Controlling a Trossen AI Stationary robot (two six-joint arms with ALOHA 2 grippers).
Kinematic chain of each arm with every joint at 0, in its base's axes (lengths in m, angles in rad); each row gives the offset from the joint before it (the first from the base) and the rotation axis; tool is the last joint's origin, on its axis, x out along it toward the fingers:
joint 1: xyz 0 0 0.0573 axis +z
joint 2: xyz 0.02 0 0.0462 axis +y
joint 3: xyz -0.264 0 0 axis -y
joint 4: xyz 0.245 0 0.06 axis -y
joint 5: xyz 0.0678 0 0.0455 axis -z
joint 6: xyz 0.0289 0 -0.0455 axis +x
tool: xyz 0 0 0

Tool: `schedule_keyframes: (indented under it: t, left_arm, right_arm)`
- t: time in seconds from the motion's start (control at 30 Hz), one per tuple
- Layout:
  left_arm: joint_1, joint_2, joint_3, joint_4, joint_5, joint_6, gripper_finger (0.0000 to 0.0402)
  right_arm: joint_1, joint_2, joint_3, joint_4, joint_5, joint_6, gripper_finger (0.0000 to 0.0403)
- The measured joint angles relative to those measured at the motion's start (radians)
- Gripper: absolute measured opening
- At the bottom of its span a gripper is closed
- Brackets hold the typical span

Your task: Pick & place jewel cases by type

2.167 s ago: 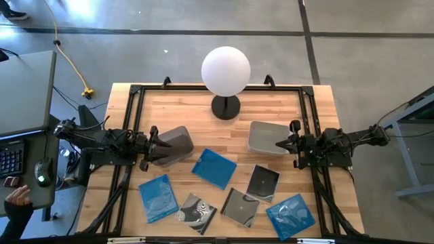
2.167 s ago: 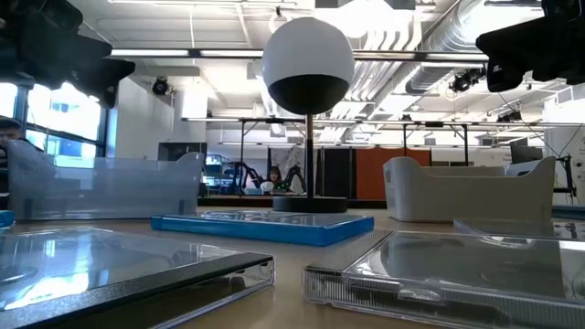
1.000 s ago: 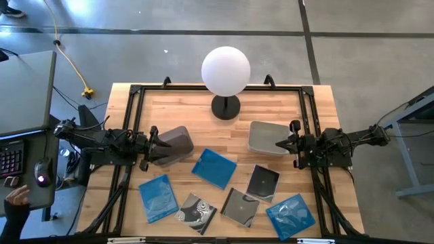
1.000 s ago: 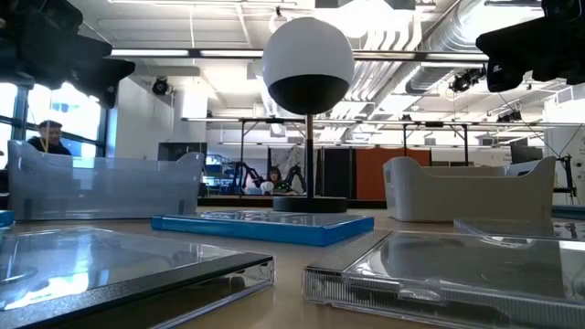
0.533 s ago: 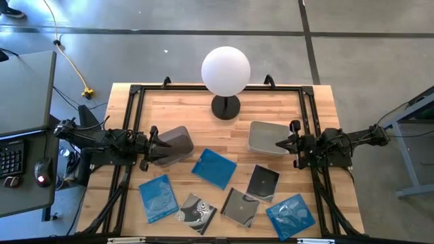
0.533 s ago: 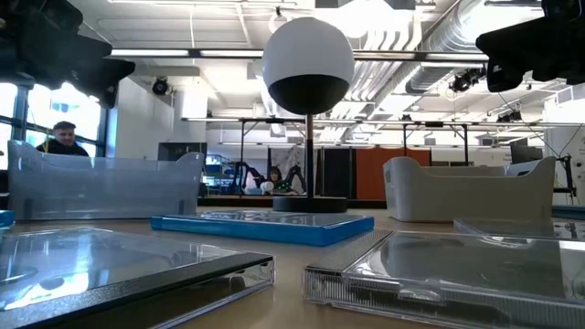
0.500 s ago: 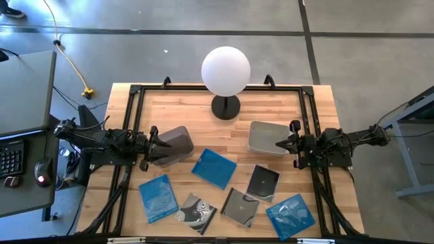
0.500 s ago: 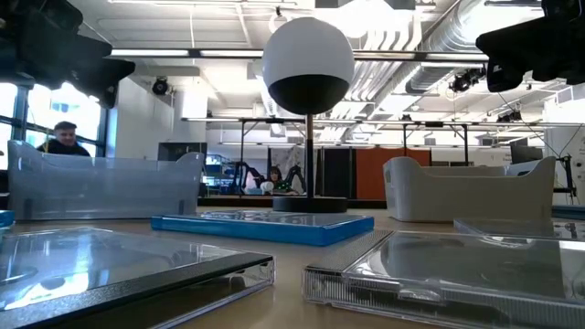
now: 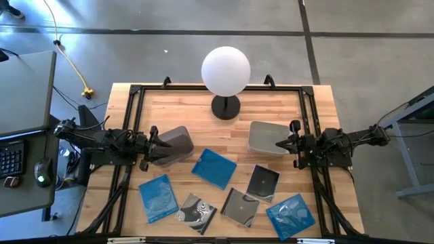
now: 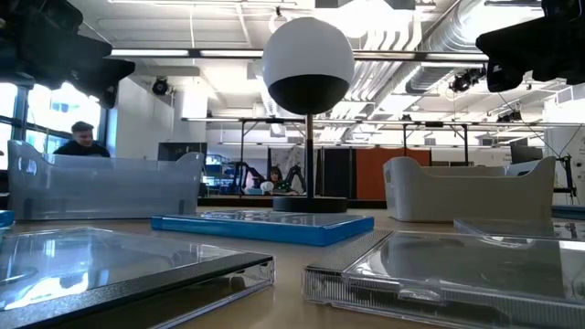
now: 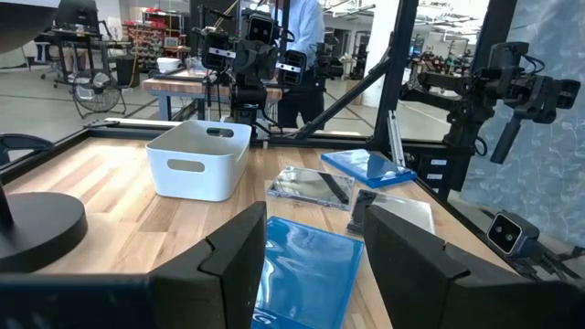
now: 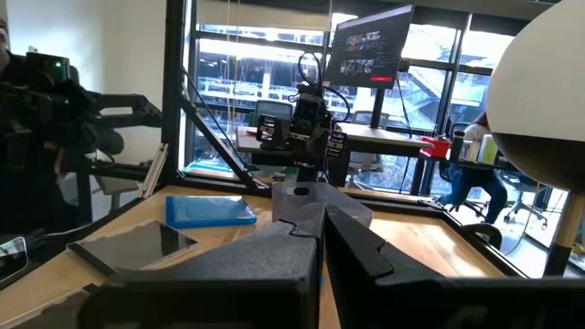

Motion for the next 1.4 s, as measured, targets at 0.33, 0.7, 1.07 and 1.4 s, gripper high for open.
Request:
schedule_keyframes:
  t: [0.33, 0.7, 1.07, 1.4]
  left_arm:
    - [0.000, 0.000, 0.000, 0.000, 0.000, 0.000, 0.0182]
    - [0.000, 0.000, 0.000, 0.004, 0.000, 0.000, 0.0182]
    - [0.000, 0.000, 0.015, 0.034, 0.001, -0.156, 0.0182]
    - [0.000, 0.000, 0.027, 0.075, -0.052, -0.264, 0.0182]
  right_arm:
    - [0.000, 0.000, 0.000, 0.000, 0.000, 0.001, 0.0007]
    - [0.000, 0.000, 0.000, 0.000, 0.000, 0.001, 0.0008]
    - [0.000, 0.000, 0.000, 0.000, 0.000, 0.001, 0.0007]
    - [0.000, 0.000, 0.000, 0.000, 0.000, 0.001, 0.0007]
